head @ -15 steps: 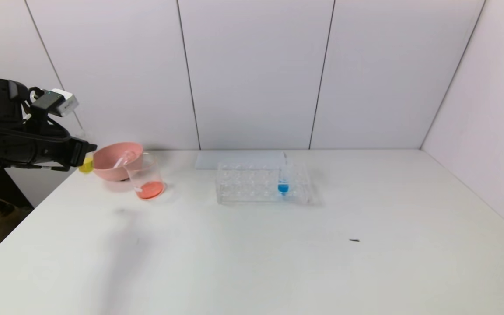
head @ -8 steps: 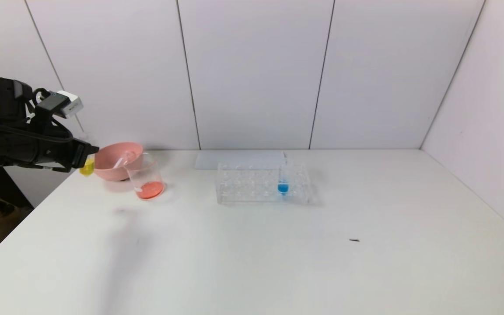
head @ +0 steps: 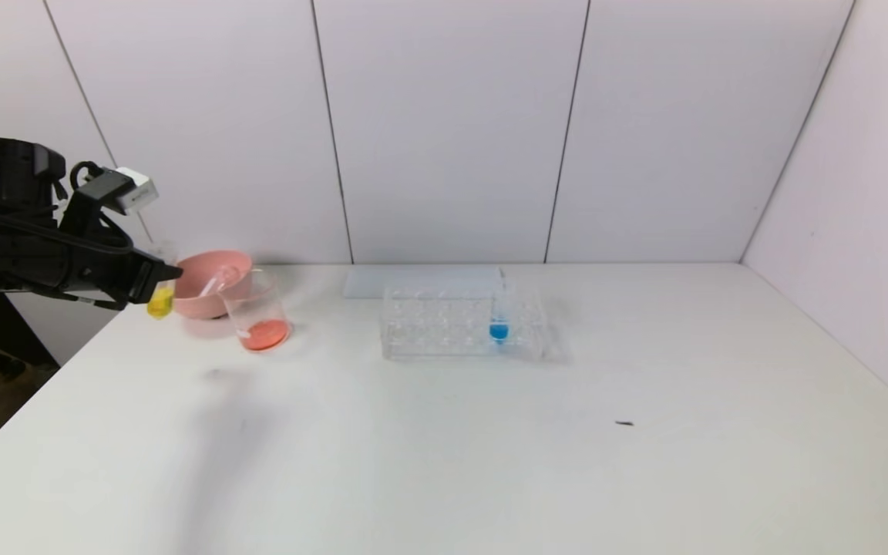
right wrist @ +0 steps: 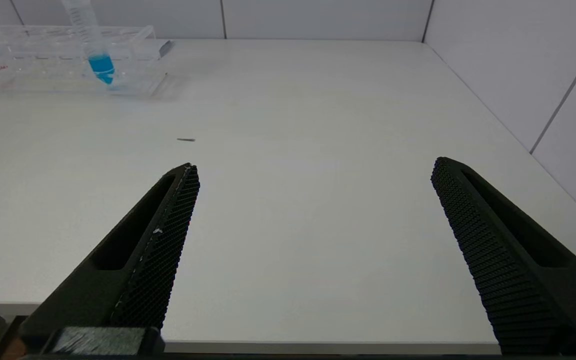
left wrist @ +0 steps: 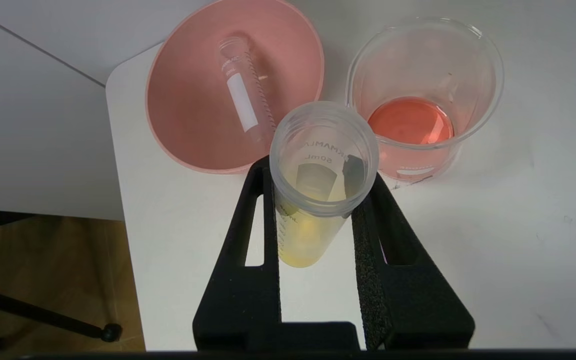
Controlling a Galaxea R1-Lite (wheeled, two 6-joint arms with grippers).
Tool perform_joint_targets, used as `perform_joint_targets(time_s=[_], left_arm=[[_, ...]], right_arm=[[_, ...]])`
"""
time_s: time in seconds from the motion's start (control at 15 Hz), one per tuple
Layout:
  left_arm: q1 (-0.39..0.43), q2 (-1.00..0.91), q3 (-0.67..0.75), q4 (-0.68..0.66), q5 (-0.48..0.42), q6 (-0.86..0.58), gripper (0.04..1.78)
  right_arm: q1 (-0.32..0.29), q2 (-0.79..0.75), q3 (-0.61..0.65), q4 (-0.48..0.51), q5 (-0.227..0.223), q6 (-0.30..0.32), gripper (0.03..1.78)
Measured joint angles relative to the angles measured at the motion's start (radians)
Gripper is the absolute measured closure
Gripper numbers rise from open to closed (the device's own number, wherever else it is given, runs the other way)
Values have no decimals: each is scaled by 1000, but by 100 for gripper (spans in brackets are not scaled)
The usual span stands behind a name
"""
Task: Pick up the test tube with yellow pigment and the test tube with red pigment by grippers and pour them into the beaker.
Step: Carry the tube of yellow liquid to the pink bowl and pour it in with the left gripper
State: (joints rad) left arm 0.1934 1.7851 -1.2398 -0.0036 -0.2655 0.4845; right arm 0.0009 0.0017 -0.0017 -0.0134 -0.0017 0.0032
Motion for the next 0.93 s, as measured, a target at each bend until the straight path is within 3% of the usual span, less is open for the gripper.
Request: perform_joint_targets(time_s=[0.93], left_arm=[[11, 13, -65, 104, -9, 120, 138]], right_arm=[[0, 0, 0, 0, 0, 0, 11]])
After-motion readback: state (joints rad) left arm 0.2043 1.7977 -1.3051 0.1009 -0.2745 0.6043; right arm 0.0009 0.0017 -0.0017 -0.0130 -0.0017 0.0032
